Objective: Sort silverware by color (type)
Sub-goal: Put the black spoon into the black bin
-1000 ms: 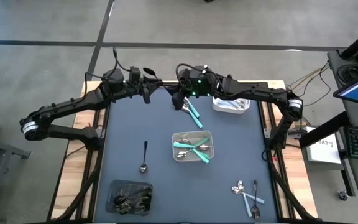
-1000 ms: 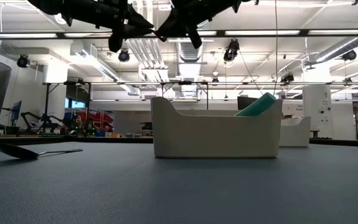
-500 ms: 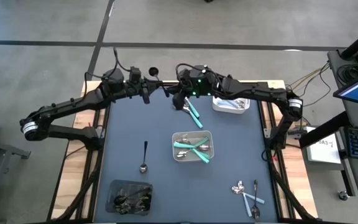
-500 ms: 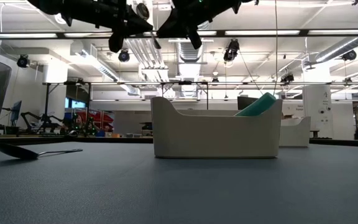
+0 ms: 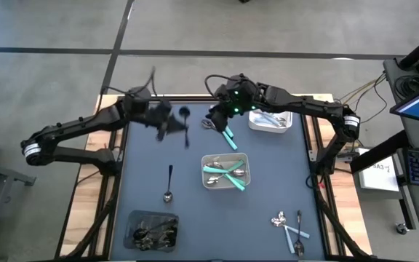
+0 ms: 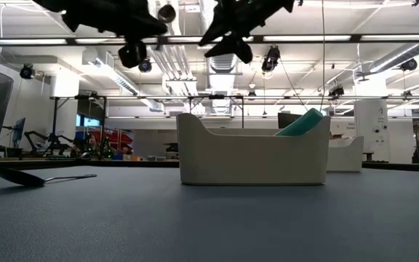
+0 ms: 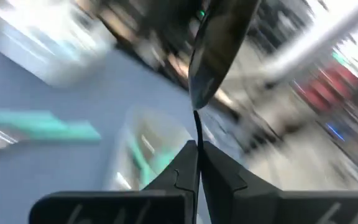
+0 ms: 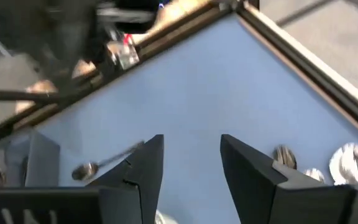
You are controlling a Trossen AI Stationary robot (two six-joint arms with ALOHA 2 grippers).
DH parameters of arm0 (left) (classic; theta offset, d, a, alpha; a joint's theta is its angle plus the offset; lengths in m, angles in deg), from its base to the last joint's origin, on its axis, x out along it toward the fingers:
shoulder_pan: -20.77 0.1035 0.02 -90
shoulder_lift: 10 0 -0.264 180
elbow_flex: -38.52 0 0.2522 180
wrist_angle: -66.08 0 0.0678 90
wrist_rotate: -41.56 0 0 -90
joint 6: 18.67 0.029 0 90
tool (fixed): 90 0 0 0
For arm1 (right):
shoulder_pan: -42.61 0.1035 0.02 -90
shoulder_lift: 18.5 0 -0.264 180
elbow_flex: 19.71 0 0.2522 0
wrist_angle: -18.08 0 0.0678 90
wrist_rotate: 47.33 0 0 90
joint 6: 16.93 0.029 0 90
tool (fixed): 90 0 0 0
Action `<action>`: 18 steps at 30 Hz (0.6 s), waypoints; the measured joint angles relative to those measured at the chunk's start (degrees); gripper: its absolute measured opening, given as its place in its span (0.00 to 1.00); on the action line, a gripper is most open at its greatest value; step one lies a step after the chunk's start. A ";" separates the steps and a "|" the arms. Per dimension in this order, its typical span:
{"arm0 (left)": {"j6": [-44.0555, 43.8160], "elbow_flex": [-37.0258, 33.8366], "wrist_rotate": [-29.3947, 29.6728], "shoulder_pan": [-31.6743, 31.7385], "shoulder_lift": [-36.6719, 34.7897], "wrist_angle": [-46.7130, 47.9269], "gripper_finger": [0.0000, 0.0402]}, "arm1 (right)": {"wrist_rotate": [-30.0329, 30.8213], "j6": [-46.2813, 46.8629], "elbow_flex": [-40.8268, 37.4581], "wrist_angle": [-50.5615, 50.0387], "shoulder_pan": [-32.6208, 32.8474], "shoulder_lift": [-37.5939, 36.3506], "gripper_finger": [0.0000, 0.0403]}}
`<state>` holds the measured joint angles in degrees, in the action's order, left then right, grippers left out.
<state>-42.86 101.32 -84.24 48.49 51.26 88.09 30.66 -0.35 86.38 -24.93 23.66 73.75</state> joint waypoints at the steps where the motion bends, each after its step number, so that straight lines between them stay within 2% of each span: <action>1: 0.75 0.00 -3.30 -0.56 -0.50 3.31 0.00 | -0.02 0.11 0.00 -0.89 0.06 0.00 0.37; 3: 1.16 0.00 -7.75 -1.96 -1.60 11.65 0.00 | 0.00 1.08 0.00 -2.54 0.06 0.00 0.36; 5: 1.56 0.00 -8.31 -4.68 -2.68 20.64 0.00 | 0.00 2.72 0.02 -3.91 0.12 0.17 0.35; 7: 3.04 0.00 -7.30 -8.87 -3.90 29.80 0.00 | 0.01 3.66 0.02 -5.10 0.30 0.44 0.33; 10: 3.96 -0.45 -1.72 -17.79 -5.38 39.32 0.00 | 0.08 4.92 -0.63 -6.39 0.90 0.55 0.31; 14: -3.97 -1.82 2.75 -30.52 -6.90 40.01 0.00 | 0.07 6.62 -1.01 -7.02 2.37 0.55 0.28; 18: -11.43 -1.95 7.17 -39.22 -7.72 37.90 0.00 | 0.07 6.48 -1.01 -6.91 3.94 0.55 0.25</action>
<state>-54.29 99.37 -77.07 9.27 43.54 125.99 30.72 6.13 85.38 -31.83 27.60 74.30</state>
